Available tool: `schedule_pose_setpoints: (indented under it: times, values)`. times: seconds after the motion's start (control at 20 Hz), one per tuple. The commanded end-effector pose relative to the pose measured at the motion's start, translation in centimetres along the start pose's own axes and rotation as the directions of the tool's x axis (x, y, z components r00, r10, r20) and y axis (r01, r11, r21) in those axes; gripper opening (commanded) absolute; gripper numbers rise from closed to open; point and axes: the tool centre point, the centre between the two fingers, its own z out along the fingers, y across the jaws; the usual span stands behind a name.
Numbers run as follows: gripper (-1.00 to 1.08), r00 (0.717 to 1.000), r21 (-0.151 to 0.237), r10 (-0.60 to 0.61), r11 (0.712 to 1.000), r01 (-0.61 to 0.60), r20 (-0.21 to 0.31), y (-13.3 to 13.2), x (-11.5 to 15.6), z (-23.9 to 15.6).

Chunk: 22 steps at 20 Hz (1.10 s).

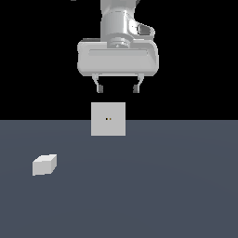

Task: Plug the charger into the wall socket.

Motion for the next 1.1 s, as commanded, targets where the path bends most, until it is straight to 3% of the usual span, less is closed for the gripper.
schedule_pose_setpoints:
  times: [0.0,0.5,1.05]
  values:
    - [1.0,1.0,0.0,0.0,1.0,0.0,0.0,0.0,0.0,0.0]
    - [1.0,0.999,0.004,-0.018,1.0,0.018,-0.026,-1.2,-0.7,0.8]
    - [1.0,0.99,0.014,-0.076,0.997,0.078,-0.116,-5.0,-2.9,3.5]
